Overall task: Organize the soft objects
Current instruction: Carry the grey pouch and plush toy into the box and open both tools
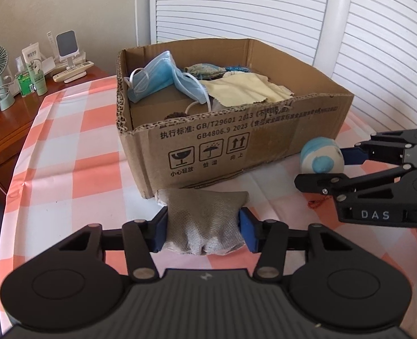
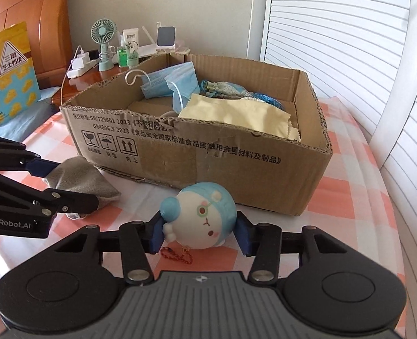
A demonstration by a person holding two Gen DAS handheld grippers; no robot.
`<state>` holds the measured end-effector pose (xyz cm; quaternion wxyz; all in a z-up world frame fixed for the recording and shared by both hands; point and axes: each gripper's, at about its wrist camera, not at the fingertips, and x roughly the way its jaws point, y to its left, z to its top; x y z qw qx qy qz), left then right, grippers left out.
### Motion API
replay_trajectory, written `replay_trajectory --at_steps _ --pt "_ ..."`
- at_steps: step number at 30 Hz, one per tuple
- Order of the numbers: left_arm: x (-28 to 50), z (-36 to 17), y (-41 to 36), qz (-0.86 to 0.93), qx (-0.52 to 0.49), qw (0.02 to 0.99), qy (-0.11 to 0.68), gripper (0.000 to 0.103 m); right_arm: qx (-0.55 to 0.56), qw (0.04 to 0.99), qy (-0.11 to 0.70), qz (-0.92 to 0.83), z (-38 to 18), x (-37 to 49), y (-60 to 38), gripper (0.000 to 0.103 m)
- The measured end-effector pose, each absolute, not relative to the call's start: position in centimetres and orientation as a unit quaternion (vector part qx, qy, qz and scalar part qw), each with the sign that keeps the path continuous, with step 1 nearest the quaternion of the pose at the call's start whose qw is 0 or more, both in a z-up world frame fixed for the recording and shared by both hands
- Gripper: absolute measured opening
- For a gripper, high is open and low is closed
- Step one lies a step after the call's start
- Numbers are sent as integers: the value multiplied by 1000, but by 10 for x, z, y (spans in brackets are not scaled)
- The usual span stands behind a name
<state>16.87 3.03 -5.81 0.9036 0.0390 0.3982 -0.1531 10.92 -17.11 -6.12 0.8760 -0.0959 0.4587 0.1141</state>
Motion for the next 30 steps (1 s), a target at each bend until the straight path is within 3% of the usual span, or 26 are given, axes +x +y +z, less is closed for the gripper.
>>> replay_trajectory --at_steps 15,25,27,29,30 --pt "142 -17 40 -207 59 898 385 46 -125 891 413 138 6 98 -169 54" --pt "146 29 45 -232 62 907 345 46 -129 909 377 123 33 154 -170 56" --pt "152 38 44 -232 63 911 335 46 -131 909 381 110 30 165 -171 70" --pt "161 45 43 -230 64 915 326 46 -127 910 382 99 26 168 -172 97" --pt "165 48 42 -230 66 916 322 46 -122 912 379 96 25 167 -173 101"
